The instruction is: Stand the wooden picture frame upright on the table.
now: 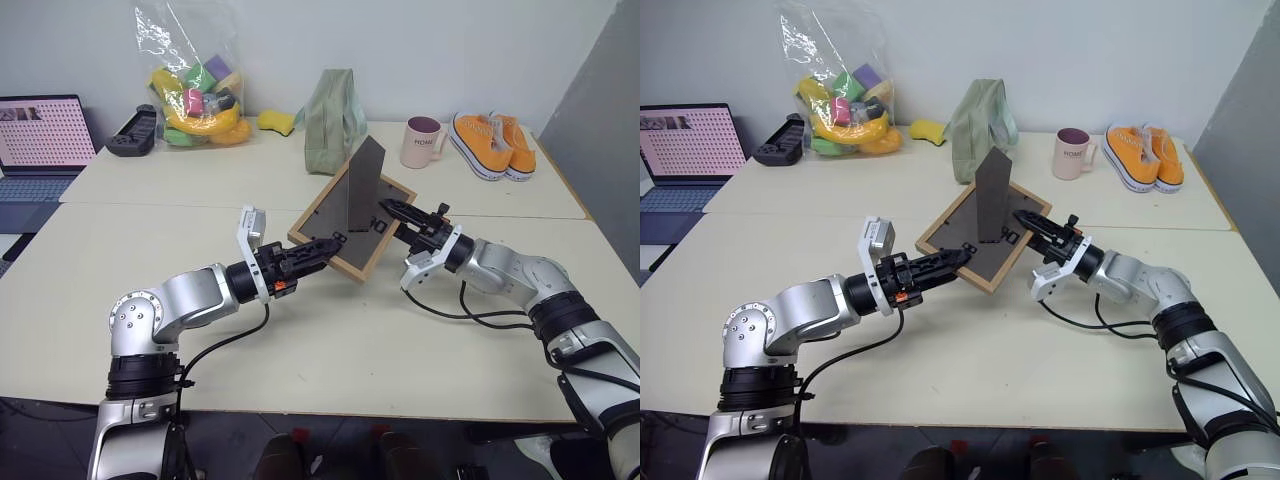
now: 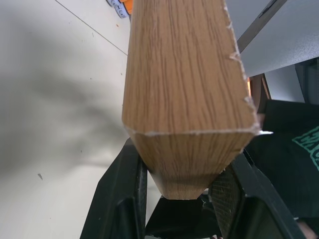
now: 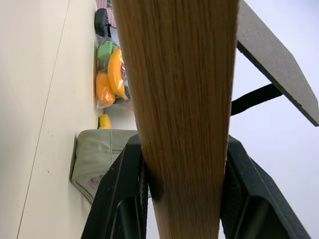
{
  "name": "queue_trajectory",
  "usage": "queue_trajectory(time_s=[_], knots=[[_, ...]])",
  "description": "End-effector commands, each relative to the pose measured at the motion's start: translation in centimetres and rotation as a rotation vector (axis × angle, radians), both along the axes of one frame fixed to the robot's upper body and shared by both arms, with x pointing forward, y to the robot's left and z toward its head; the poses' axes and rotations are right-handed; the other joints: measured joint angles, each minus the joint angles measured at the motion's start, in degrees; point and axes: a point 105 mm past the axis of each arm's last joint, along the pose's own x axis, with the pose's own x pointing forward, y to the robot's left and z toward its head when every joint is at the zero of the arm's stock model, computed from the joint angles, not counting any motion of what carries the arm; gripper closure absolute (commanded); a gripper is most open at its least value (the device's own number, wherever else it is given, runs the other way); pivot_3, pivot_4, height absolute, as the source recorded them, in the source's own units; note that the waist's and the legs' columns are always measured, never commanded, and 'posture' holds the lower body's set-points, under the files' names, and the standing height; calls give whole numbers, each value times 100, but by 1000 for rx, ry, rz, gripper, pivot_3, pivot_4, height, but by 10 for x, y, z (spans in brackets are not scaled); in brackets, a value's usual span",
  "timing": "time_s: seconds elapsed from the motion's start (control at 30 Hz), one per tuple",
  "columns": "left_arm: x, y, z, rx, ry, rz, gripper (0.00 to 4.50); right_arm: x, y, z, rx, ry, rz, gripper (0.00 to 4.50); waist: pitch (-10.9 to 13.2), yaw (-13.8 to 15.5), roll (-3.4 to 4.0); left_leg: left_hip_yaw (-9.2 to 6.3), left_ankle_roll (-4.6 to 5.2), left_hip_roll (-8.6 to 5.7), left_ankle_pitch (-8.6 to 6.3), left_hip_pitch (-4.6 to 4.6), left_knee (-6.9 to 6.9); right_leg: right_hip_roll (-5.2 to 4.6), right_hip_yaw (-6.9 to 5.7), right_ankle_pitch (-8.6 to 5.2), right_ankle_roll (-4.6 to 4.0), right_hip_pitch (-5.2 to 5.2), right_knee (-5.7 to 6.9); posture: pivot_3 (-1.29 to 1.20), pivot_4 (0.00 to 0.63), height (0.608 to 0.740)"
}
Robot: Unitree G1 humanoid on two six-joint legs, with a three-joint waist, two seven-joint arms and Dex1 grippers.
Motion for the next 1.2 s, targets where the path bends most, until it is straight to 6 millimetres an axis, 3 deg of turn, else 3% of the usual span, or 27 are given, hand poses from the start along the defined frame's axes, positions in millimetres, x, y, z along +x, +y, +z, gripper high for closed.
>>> queue_trajectory(time_s=[0.03, 0.37, 0.43, 0.67, 0.77, 0.97, 1.2], knots=[[-2, 1, 5, 43, -38, -3, 3099, -1, -2, 11, 2, -29, 3, 3134, 0, 0, 0, 0, 0, 0, 0, 0, 0, 0, 0, 0, 0, 0, 0, 0, 150, 740], [-2, 2, 6, 57, -44, 8, 3099, -2, -1, 14, 7, -30, 14, 3135, 0, -1, 0, 0, 0, 0, 0, 0, 0, 0, 0, 0, 0, 0, 0, 0, 150, 740], [-2, 2, 6, 59, -46, 11, 2477, -1, -1, 15, 6, -31, 10, 3135, 0, -1, 0, 0, 0, 0, 0, 0, 0, 0, 0, 0, 0, 0, 0, 0, 150, 740], [-8, 7, 17, 66, -112, 7, 986, 0, 0, 14, -7, -29, 9, 3135, -1, -2, -2, 0, 0, 0, 0, 2, -1, 1, 0, 0, 0, 0, 0, 0, 150, 740], [-9, 11, 23, 62, -144, 29, 986, 0, 0, 14, -7, -28, 9, 3135, -1, -2, -2, 0, 0, 0, 0, 2, -1, 0, 1, 0, 0, 0, 0, 0, 150, 740], [-18, 17, 43, 279, -506, 161, 986, 0, -2, 11, -11, 13, 21, 3135, -1, -5, -2, 3, 0, 1, 0, 2, -2, 1, 3, -1, -1, 0, -2, 0, 150, 740], [-38, 39, 48, 543, -862, 318, 986, 9, -3, 14, 218, 308, 56, 3135, -1, -66, -2, 9, 2, 4, -1, 16, -9, 1, 4, -3, -5, 15, -13, 0, 150, 740]])
